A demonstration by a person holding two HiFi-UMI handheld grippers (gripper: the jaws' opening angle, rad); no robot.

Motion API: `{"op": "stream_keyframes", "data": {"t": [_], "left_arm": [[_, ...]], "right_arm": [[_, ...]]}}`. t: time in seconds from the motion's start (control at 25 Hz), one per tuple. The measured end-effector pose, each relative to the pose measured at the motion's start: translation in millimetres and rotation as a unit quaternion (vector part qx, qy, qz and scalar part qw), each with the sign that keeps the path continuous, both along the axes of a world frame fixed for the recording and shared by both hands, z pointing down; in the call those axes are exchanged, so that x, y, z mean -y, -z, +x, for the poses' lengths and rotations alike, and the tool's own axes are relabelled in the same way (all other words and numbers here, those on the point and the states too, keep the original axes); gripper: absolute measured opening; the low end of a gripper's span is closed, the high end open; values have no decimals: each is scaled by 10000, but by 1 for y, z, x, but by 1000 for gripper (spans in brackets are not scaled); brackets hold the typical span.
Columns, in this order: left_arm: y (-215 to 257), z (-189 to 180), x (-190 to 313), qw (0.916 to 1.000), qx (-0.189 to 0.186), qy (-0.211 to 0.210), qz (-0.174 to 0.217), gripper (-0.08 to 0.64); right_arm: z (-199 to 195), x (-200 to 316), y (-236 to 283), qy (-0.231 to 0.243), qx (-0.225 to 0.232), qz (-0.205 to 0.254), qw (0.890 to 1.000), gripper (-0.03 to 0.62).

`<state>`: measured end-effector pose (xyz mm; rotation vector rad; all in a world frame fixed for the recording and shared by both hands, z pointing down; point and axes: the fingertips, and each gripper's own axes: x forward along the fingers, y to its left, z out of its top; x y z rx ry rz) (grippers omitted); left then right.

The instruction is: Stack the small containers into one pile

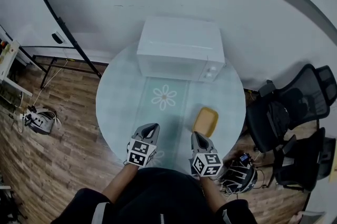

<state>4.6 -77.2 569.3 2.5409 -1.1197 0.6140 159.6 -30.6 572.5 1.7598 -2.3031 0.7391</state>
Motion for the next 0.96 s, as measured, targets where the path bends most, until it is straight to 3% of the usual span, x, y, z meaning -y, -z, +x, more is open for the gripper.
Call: {"op": "stream_keyframes", "data": {"t": [0.96], "left_arm": [[-11, 1, -13, 9998, 41, -81, -151, 14]], "right_arm": [[12, -11, 1, -351, 199, -32, 9992, 25]]}}
